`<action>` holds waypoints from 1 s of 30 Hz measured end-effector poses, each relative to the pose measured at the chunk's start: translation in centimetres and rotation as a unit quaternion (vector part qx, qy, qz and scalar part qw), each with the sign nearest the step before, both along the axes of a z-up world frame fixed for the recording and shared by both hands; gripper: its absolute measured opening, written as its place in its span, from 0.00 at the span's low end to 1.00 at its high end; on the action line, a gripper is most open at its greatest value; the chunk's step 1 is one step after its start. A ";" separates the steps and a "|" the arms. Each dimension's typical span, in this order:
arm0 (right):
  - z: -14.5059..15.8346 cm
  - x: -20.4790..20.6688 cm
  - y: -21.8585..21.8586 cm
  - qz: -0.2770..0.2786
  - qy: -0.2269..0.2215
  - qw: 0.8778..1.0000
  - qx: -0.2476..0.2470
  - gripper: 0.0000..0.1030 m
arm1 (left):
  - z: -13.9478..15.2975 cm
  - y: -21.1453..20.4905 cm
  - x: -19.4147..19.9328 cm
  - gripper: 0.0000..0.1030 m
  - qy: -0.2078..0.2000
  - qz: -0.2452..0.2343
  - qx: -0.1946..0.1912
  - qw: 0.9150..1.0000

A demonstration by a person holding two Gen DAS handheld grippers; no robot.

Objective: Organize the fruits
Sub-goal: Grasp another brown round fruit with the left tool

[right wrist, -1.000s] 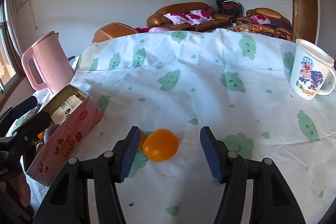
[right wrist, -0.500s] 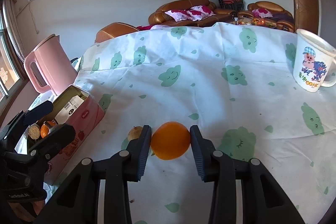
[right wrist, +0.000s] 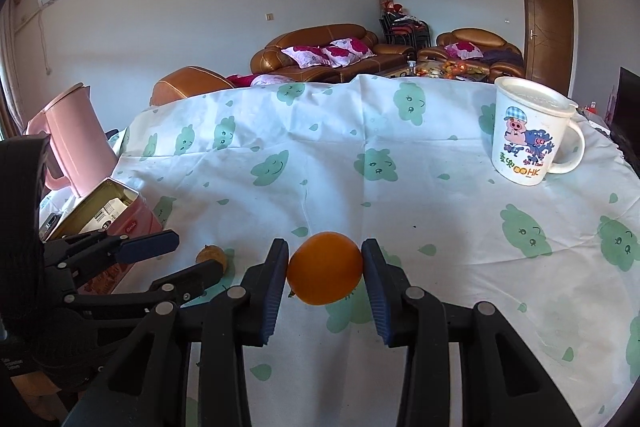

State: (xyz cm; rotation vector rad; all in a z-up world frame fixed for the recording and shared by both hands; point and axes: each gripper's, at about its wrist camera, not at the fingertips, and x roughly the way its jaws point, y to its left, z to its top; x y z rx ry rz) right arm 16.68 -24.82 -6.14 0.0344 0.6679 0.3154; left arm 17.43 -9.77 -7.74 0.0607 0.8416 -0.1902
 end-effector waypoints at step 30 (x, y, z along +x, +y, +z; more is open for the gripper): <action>1.8 -3.8 1.6 0.033 -0.088 0.996 0.003 0.39 | 2.9 2.6 -5.0 0.27 -0.137 0.054 -0.017 0.989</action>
